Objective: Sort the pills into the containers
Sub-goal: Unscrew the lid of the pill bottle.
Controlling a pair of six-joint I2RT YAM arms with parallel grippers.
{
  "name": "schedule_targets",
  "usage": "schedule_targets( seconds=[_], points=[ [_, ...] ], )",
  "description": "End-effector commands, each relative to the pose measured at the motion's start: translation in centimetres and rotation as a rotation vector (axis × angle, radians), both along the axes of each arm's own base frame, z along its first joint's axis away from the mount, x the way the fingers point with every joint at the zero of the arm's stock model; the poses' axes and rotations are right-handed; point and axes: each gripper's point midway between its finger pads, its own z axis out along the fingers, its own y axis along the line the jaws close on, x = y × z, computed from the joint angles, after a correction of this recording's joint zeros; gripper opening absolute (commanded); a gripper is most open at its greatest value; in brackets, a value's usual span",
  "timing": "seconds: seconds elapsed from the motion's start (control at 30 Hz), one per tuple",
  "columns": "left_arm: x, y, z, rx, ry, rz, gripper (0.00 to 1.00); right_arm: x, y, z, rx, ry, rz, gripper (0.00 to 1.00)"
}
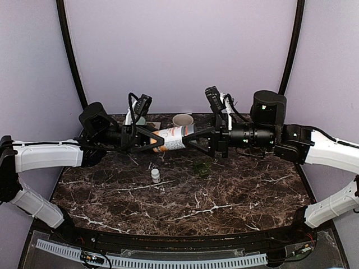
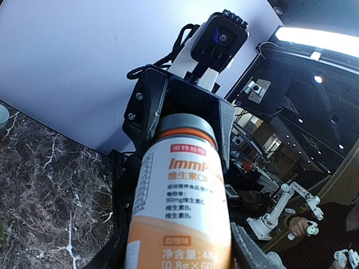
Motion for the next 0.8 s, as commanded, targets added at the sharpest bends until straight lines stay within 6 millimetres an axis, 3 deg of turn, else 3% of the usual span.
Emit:
schedule_targets(
  seconds=[0.0,0.5,0.77],
  points=[
    [-2.3,1.7,3.3,-0.078,-0.143,-0.100,0.00,0.3,-1.6,0.5,-0.023,-0.086,-0.049,0.34],
    [-2.0,1.6,2.6,-0.070,-0.136,-0.099,0.00,0.9,-2.4,-0.5,-0.085,-0.139,-0.105,0.42],
    [-1.9,1.5,2.7,-0.078,-0.139,-0.099,0.00,0.6,-1.7,-0.3,-0.078,-0.124,-0.081,0.57]
  ],
)
